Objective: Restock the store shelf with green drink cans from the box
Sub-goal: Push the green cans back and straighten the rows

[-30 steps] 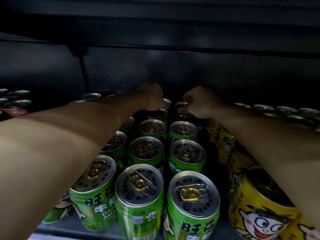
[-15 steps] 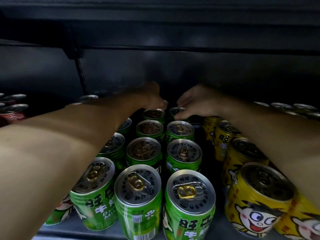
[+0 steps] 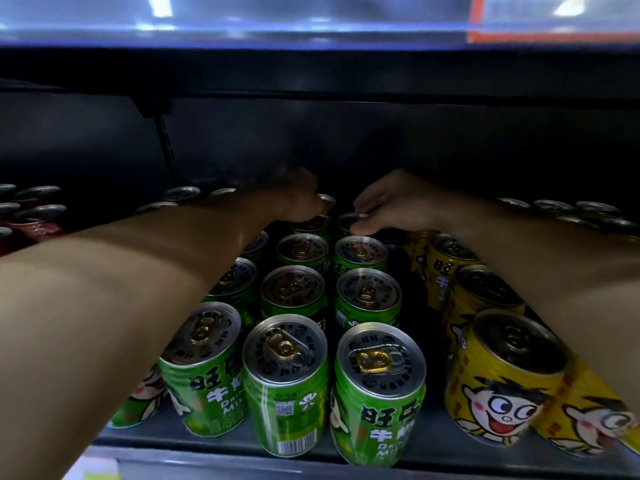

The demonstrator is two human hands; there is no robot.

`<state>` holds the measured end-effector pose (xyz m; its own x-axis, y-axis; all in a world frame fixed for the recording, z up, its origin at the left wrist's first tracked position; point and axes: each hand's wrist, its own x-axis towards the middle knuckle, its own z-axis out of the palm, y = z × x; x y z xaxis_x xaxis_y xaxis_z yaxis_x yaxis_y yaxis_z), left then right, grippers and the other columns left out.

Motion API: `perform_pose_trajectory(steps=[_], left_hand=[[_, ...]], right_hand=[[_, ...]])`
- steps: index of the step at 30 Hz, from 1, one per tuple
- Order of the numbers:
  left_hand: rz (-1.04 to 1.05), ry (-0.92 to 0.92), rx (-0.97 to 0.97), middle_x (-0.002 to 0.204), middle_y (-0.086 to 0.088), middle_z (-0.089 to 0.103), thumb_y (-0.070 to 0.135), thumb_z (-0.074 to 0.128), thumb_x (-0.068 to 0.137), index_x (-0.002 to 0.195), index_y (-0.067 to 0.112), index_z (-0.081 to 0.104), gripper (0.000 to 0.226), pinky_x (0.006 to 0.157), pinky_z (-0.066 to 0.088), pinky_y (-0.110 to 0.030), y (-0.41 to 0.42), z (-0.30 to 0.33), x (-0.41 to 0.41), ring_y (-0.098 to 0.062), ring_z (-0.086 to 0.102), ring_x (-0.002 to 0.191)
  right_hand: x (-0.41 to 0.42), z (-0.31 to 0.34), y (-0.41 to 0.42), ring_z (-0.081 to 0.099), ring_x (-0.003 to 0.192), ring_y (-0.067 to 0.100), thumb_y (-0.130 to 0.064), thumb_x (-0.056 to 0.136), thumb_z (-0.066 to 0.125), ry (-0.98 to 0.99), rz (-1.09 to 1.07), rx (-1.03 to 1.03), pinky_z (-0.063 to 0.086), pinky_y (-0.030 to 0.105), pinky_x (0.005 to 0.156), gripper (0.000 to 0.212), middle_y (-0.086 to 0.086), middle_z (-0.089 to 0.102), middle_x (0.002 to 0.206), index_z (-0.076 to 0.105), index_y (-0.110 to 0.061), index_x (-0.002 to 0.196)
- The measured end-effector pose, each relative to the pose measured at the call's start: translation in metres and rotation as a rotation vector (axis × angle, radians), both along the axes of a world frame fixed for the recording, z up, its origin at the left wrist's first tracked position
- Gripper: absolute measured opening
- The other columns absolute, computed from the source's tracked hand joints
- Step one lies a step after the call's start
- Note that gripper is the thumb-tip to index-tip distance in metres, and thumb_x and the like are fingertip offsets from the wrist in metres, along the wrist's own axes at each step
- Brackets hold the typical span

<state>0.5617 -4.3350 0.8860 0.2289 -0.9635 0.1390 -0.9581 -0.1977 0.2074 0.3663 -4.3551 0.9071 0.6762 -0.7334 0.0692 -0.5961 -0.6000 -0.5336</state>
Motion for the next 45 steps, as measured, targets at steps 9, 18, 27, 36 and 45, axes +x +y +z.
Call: perform_pose_trajectory(steps=[9,18,27,36,45], left_hand=[[-0.044,0.063,-0.129,0.102,-0.009,0.068,0.037,0.064,0.089,0.102,0.01,0.069,0.03,0.083,0.049,-0.033,0.059,0.011,0.026,-0.023,0.062,0.095],[-0.032,-0.014,-0.04,0.122,0.002,0.065,0.039,0.06,0.092,0.116,0.022,0.067,0.03,0.088,0.043,-0.024,0.143,0.02,0.064,-0.017,0.059,0.109],[-0.02,0.034,-0.084,0.117,0.007,0.067,0.051,0.067,0.082,0.117,0.027,0.067,0.042,0.088,0.042,-0.02,0.181,0.014,0.088,-0.014,0.061,0.107],[0.023,0.199,0.001,0.117,0.006,0.068,0.048,0.08,0.071,0.128,0.019,0.061,0.067,0.086,0.04,-0.018,0.172,0.019,0.092,-0.006,0.059,0.096],[0.005,0.14,0.052,0.126,0.004,0.063,0.049,0.077,0.074,0.133,0.019,0.057,0.069,0.088,0.039,-0.02,0.18,0.023,0.089,-0.013,0.058,0.113]], right_hand=[[0.019,-0.002,0.015,0.063,0.098,0.023,-0.034,0.083,0.076,-0.014,-0.035,-0.142,0.049,0.039,0.09,0.027,0.005,0.069,0.099,0.069,-0.012,0.096],[0.069,0.008,0.072,0.066,0.095,0.022,-0.03,0.08,0.081,-0.08,0.073,-0.118,0.053,0.037,0.09,0.032,0.007,0.07,0.098,0.071,-0.008,0.1],[0.112,-0.003,0.102,0.062,0.101,0.023,-0.04,0.073,0.084,0.051,0.025,-0.121,0.051,0.041,0.094,0.054,0.009,0.067,0.109,0.067,-0.005,0.111],[0.116,-0.002,0.105,0.063,0.106,0.029,-0.037,0.074,0.083,0.071,-0.019,-0.062,0.05,0.044,0.096,0.062,0.015,0.067,0.116,0.064,0.003,0.117],[0.111,0.0,0.111,0.06,0.104,0.023,-0.043,0.069,0.086,0.102,-0.047,-0.045,0.05,0.04,0.096,0.06,0.005,0.063,0.113,0.062,-0.014,0.116]])
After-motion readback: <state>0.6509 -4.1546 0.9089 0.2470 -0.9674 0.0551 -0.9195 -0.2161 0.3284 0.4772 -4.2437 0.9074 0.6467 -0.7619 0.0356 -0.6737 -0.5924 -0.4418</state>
